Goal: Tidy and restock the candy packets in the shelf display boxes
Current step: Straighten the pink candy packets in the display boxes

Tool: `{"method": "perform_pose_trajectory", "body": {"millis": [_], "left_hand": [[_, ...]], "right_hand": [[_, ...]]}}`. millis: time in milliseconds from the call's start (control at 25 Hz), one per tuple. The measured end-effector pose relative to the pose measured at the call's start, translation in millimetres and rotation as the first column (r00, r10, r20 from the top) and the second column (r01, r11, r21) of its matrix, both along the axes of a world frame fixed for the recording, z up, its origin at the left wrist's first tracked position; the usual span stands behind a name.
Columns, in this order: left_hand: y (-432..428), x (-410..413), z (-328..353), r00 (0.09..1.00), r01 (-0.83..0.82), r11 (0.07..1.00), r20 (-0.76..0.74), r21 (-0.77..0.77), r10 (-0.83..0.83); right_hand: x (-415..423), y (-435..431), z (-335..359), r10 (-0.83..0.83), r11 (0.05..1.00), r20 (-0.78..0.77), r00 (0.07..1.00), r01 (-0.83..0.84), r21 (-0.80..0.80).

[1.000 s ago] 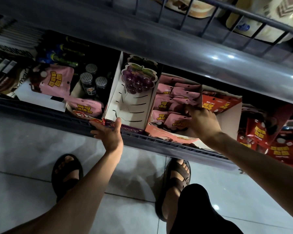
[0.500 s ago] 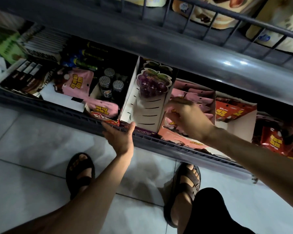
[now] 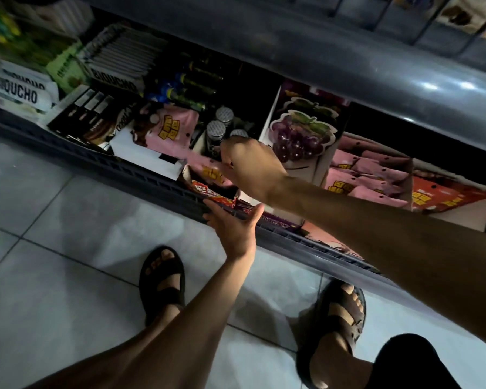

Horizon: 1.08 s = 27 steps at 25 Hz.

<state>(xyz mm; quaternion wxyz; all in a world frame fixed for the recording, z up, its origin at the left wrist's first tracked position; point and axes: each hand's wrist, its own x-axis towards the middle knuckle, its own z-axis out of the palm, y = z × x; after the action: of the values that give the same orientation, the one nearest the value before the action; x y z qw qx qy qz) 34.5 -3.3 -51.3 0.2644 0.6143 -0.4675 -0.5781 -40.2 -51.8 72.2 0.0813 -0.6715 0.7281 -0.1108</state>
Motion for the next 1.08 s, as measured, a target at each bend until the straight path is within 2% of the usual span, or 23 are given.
{"method": "perform_pose_trajectory", "body": {"millis": [120,320,480,760,920,1080], "left_hand": [[1,0,1,1.000,0.000,1.000,-0.002,0.010,0.000],[0,1,5,1.000,0.002,1.000,0.002,0.020,-0.002],[0,0,5,1.000,0.014,1.000,0.014,0.027,-0.015],[0,0,6,0.999,-0.008,1.000,0.035,0.020,0.007],[2,-4,9,0.998,-0.058,0.996,-0.004,0.063,0.058],[4,-8,10,0.998,-0.055,0.995,-0.022,0.079,0.057]], "right_hand": [[-7,9,1,-0.017,0.995,0.223,0.975,0.038,-0.088],[-13,30,4,-0.067,0.974,0.321,0.945,0.132,-0.186],[-24,59,28,-0.138,0.905,0.399,0.906,0.279,-0.320],[-81,169,63,-0.378,0.789,0.521,0.766,0.561,-0.251],[-103,215,69,-0.510,0.777,0.347,0.787,0.595,-0.207],[-116,222,51,-0.534,0.829,0.091,0.840,0.542,-0.136]]}}
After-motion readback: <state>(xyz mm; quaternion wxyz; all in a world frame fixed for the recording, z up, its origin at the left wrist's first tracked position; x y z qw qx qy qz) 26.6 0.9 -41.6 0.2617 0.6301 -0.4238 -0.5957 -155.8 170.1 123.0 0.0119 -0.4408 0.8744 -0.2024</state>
